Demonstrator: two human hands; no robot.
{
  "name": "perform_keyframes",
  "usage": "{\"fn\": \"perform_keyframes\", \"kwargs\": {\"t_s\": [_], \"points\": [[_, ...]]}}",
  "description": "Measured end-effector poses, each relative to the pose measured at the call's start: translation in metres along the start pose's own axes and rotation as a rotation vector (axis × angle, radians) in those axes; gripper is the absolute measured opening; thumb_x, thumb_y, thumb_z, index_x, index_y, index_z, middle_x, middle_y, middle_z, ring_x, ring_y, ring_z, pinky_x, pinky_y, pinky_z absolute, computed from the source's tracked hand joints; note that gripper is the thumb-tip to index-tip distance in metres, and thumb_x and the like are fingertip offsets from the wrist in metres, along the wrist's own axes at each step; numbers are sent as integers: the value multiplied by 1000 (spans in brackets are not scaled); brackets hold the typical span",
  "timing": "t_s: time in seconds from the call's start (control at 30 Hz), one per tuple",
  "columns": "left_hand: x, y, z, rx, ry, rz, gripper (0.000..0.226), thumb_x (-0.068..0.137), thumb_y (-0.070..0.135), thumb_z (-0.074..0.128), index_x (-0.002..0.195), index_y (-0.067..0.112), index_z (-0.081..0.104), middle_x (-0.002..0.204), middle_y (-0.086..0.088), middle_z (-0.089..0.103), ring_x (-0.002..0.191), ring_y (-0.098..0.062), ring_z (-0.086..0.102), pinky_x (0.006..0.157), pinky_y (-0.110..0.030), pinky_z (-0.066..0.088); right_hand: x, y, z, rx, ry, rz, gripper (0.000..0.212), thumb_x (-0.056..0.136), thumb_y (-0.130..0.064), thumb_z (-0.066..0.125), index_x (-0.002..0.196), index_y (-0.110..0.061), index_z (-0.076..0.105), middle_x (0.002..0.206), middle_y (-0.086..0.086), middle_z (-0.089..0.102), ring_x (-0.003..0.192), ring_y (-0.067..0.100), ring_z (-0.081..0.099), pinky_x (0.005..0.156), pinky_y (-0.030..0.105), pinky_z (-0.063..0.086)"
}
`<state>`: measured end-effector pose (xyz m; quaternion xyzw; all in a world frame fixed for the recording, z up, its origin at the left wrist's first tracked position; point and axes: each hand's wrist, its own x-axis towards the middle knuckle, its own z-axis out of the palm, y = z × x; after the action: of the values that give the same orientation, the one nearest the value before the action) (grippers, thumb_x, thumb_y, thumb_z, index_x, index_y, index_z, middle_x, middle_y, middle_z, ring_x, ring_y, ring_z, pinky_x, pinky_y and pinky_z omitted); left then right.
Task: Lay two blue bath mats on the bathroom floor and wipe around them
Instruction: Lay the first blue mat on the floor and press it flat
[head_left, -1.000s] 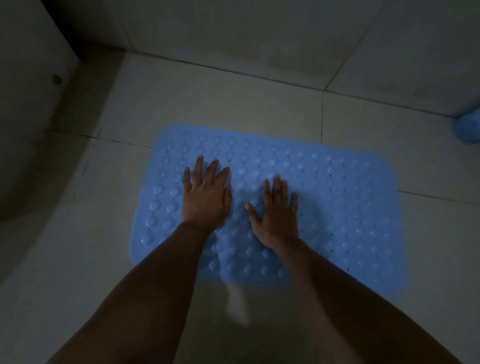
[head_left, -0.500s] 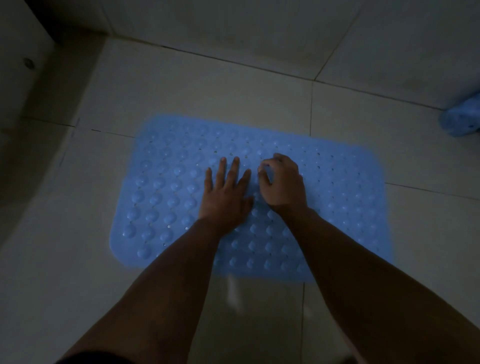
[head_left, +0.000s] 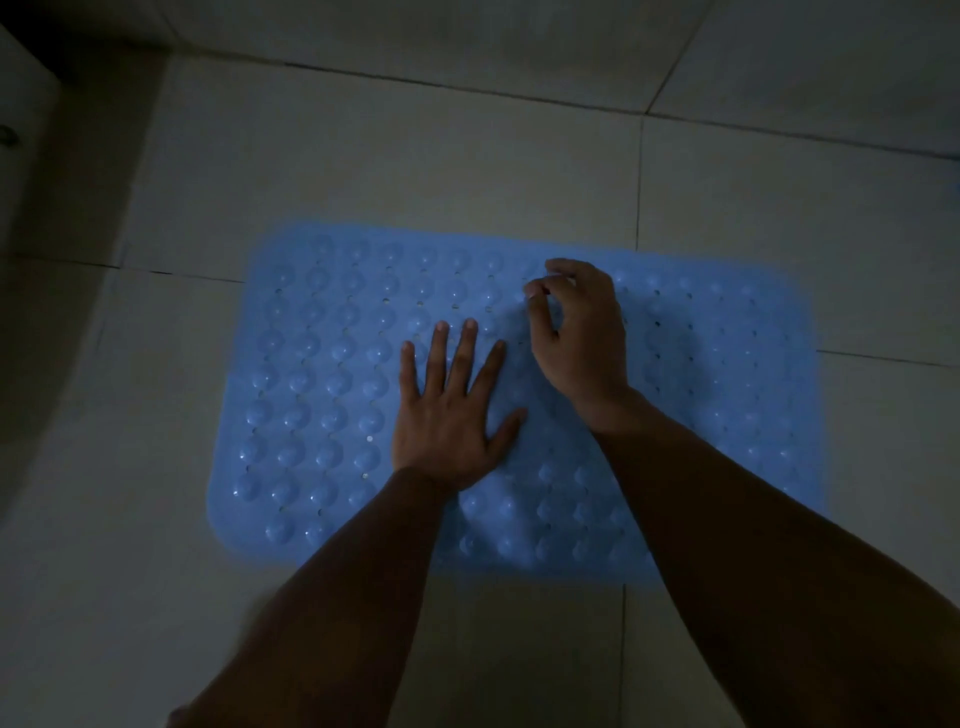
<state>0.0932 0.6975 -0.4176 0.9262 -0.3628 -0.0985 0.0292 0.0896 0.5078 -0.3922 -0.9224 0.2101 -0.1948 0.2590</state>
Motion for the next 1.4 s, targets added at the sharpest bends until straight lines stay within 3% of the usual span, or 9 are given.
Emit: {"fn": "perform_keyframes", "kwargs": {"t_s": [0.17, 0.3, 0.37, 0.43, 0.53, 0.63, 0.73, 0.93, 1.4], "points": [[-1, 0, -3, -2, -27, 2, 84, 97, 79, 14, 165, 31, 0, 172, -8, -12, 157, -35, -18, 123, -66, -3, -2, 3, -17, -45, -45, 14, 32, 101, -38, 50, 105, -16, 74, 128, 3, 64, 124, 25, 55, 96, 48, 51], [5, -4, -15, -120, -164, 11, 76, 97, 71, 4, 163, 35, -6, 170, -2, -23, 154, -30, -29, 121, -62, -18, -6, -6, -28, -48, -32, 15, 34, 100, -38, 49, 103, -16, 74, 121, 5, 66, 117, 27, 57, 90, 49, 53], [2, -11, -23, -286, -93, 10, 73, 98, 63, 8, 163, 32, 20, 174, -2, 1, 159, -27, -11, 126, -57, -9, -11, -16, -27, -48, 24, 0, 34, 99, -38, 50, 100, -15, 75, 115, 5, 67, 111, 28, 60, 86, 46, 55], [-3, -20, -31, -381, 109, -16, 64, 100, 51, 20, 150, 24, 50, 163, -6, 41, 157, -30, 22, 125, -54, 16, -15, -30, -26, -50, 11, 14, 38, 99, -42, 48, 98, -15, 74, 112, 4, 68, 108, 27, 60, 84, 44, 55], [-7, -37, -34, -314, 276, -54, 54, 100, 42, 31, 136, 18, 65, 145, -8, 60, 147, -38, 40, 117, -55, 33, -29, -44, -19, -53, -98, 27, 39, 98, -45, 45, 101, -18, 72, 111, 2, 67, 107, 26, 59, 85, 45, 54], [-12, -60, -36, -231, 256, -94, 55, 101, 44, 31, 137, 19, 64, 147, -7, 59, 150, -36, 35, 120, -57, 29, -54, -62, -2, -34, -142, 4, 33, 97, -41, 49, 110, -19, 71, 117, 3, 67, 112, 28, 60, 91, 44, 53], [-19, -83, -42, -201, 208, -168, 58, 101, 46, 28, 142, 20, 59, 153, -6, 52, 154, -32, 27, 123, -56, 22, -80, -87, 26, -43, -229, -10, 46, 97, -38, 45, 131, -14, 64, 140, 14, 59, 135, 34, 51, 107, 50, 47], [-28, -109, -43, -170, 223, -223, 54, 103, 44, 29, 144, 21, 56, 157, -7, 47, 157, -30, 20, 124, -57, 20, -107, -125, 71, -337, -498, 20, 84, 92, -60, 16, 161, -13, 16, 169, 19, 2, 157, 34, -5, 121, 66, 2], [-21, -148, -31, -164, 274, -272, 54, 105, 43, 32, 148, 18, 51, 165, -13, 33, 157, -36, 16, 122, -59, 25, -116, -124, 77, -419, -498, 8, 94, 97, -74, 20, 162, -10, 0, 169, 17, -9, 156, 33, -14, 121, 64, 3]]}}
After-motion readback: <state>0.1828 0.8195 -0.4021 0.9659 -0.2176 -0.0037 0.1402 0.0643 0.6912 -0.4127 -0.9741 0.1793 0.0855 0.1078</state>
